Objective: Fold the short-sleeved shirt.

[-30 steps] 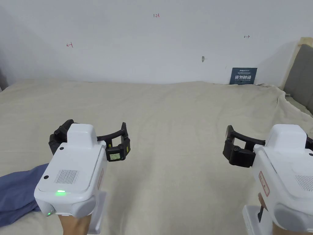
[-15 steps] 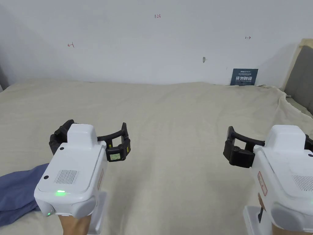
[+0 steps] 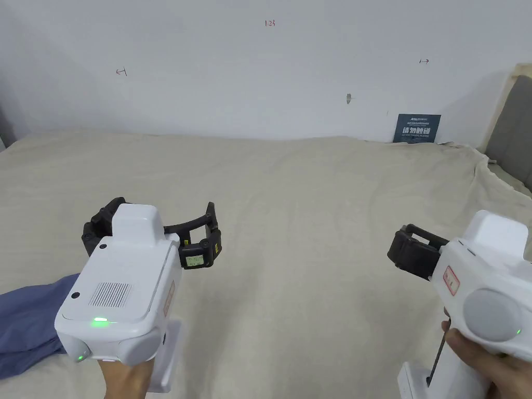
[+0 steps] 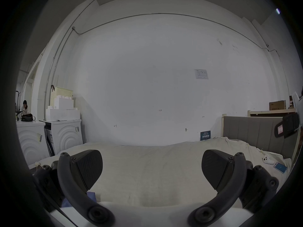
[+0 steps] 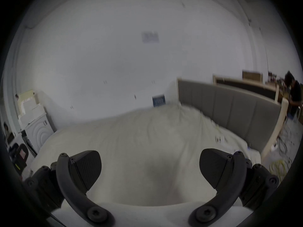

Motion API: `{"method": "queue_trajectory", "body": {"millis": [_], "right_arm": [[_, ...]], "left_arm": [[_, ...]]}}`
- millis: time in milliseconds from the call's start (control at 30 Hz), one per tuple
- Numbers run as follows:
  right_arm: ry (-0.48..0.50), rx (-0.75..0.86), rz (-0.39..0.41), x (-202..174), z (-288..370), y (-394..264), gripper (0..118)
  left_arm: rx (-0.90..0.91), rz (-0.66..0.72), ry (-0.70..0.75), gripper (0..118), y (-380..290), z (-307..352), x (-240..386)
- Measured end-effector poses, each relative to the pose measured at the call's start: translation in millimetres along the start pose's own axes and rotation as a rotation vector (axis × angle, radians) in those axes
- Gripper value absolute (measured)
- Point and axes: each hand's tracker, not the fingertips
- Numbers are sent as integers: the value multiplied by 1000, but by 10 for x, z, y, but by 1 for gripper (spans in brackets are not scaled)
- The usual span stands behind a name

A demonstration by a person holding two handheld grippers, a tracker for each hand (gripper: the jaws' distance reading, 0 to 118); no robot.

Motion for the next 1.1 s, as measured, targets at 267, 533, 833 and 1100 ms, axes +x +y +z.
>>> {"method": "queue_trajectory", "body": {"millis": [267,533,833,1100], "right_arm": [[-22,-38,-61,33,0,62,117],[-59,23,38,-34,5,45,116],[7,-31,-28,36,-58,70,116],[139,153,1,155,-67,3,116]], "left_arm": [[-1,6,1,118,-20,1,-17],[9,11,-1,118,13,9,-12],[13,7,-9,118,29,17,-4],[17,-2,-6,118,16,28,-12]]}}
